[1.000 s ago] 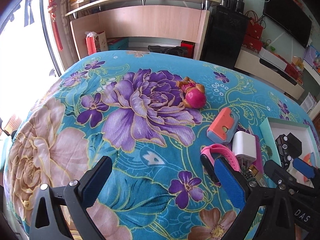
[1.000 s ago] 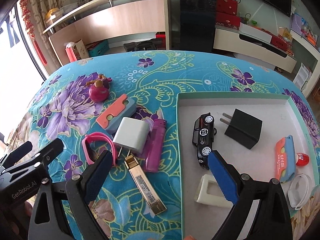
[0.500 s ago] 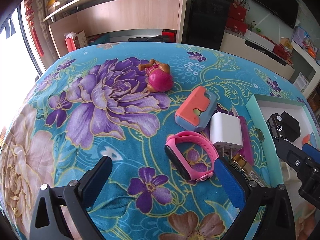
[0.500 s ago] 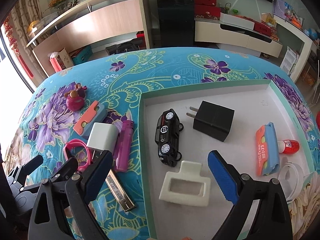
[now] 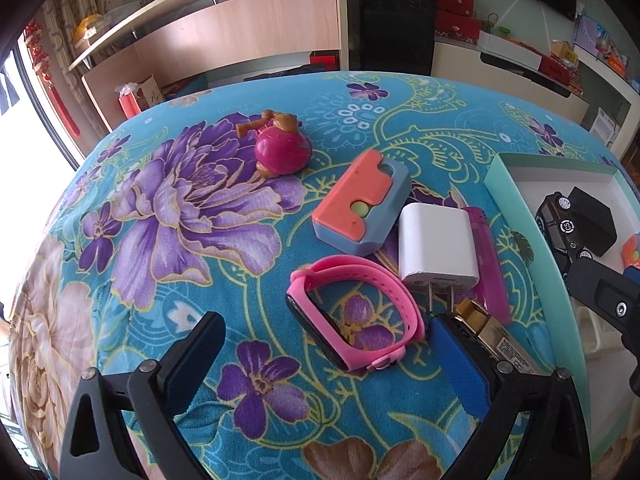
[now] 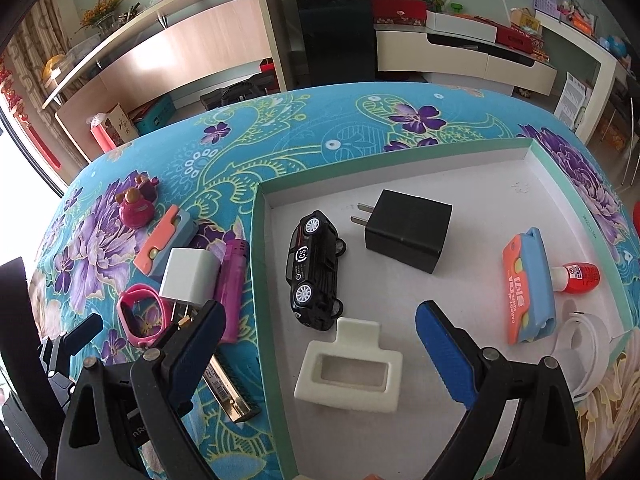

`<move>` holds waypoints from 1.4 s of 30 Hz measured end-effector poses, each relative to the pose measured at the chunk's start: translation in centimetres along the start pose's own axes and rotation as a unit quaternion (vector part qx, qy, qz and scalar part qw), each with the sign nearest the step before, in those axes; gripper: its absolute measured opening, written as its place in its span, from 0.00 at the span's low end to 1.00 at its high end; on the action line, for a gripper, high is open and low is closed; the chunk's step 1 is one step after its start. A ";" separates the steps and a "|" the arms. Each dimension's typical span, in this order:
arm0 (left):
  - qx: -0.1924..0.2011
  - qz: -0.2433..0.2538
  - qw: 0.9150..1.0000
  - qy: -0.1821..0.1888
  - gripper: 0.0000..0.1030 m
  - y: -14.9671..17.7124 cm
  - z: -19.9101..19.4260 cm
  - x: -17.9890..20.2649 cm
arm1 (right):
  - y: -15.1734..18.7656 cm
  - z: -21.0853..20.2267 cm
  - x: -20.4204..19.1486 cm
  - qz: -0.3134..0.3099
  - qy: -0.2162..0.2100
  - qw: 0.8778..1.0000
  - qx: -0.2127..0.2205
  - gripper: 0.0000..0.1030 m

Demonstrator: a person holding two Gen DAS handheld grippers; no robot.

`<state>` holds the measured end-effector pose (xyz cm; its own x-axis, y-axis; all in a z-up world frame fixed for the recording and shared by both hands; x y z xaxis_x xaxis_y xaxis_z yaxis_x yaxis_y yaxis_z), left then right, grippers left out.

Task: Organize rigid objects
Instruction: 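Move the left tool to the pink watch band and close on it, then grasp the gold USB stick with the right tool while the left tool holds the band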

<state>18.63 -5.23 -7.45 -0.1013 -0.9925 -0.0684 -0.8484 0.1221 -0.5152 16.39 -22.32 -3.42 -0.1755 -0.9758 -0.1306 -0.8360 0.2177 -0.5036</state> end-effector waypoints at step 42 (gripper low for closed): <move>0.012 -0.095 0.995 -0.010 0.67 0.6 -3.8 -7.0 | 2.6 -0.6 -7.8 -0.160 -0.090 0.983 0.005 0.69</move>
<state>16.87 1.73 -3.97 0.0706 -0.9974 0.0163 -0.8389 -0.0682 -0.5400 15.33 -14.13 -3.20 0.1918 -0.9750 -0.1121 -0.8284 -0.0996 -0.5512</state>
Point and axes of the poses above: each gripper's, at about its wrist camera, not at the fingertips, and z roughly the way its jaws point, x to its right, y to its underside, the point moved 7 cm from there along z, roughly the way its jaws point, and after that the axes turned 1 degree about z, right-handed, at the moved point
